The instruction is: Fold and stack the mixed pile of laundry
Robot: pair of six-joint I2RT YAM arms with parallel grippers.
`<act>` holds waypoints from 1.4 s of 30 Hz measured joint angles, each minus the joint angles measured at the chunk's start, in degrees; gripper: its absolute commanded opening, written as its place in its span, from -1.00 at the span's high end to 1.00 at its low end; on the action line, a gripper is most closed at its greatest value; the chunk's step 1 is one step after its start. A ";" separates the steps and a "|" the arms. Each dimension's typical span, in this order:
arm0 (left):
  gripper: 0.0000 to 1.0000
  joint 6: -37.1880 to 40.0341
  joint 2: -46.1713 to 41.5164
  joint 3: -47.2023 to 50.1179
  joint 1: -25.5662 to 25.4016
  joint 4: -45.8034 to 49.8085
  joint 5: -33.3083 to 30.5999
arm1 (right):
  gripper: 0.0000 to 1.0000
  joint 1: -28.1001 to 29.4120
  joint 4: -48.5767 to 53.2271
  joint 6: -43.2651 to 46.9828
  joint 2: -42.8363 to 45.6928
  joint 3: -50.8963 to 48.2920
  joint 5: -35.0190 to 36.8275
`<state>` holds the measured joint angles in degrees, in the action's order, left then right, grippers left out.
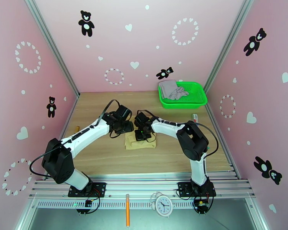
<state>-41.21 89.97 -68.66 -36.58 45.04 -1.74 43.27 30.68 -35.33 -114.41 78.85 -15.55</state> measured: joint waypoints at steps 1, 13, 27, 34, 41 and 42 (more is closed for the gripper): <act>-0.14 -0.59 0.00 1.20 -0.28 -0.33 0.24 | 0.67 -0.24 0.07 0.15 0.39 -0.04 0.04; -0.37 -7.41 4.02 5.64 -3.02 -10.05 4.55 | 0.41 -11.30 2.56 3.74 24.79 -9.57 2.27; -0.32 -7.04 22.53 -8.15 -2.89 -8.98 2.56 | 0.40 -18.21 2.71 6.01 27.17 -20.20 -0.79; 0.18 -6.19 23.54 -9.09 -2.84 -8.70 2.10 | 0.41 -18.21 2.16 6.03 27.17 -21.07 -1.18; 0.95 -5.95 24.28 -9.62 -2.62 -8.61 1.29 | 0.41 -18.21 2.19 6.08 27.39 -21.20 -1.29; 0.97 -5.66 24.28 -9.90 -2.62 -8.35 1.20 | 0.41 -18.21 2.19 6.16 27.58 -21.33 -1.29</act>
<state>-46.87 114.26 -78.56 -39.20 36.69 -0.54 25.06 32.86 -29.17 -86.83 57.52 -16.84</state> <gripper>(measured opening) 0.058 0.296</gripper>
